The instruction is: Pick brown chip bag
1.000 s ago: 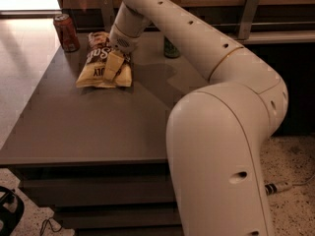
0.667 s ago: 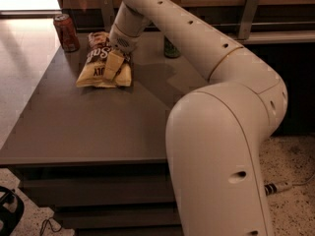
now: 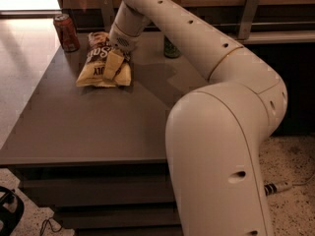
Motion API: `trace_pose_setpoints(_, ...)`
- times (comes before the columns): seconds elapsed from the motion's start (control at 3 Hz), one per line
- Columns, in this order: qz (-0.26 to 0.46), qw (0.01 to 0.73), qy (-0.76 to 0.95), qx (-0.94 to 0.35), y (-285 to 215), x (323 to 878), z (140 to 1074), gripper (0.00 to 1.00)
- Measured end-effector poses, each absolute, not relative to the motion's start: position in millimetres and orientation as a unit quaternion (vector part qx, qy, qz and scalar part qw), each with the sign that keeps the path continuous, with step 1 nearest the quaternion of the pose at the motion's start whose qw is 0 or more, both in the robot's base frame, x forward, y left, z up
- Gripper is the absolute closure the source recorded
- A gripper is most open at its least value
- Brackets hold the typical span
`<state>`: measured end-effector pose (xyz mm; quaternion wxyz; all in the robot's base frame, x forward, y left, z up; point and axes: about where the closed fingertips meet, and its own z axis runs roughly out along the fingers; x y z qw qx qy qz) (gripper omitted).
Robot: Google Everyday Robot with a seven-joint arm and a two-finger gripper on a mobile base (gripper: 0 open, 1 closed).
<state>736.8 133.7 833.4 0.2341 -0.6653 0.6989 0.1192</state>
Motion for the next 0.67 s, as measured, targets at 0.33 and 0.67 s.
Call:
trace_pose_setpoints(0.33,0.119,0.234,0.699,-0.665,133.6,736.8,834.0,1.00)
trace_pose_setpoints(0.67,0.119,0.234,0.699,-0.665,133.6,736.8,834.1,1.00)
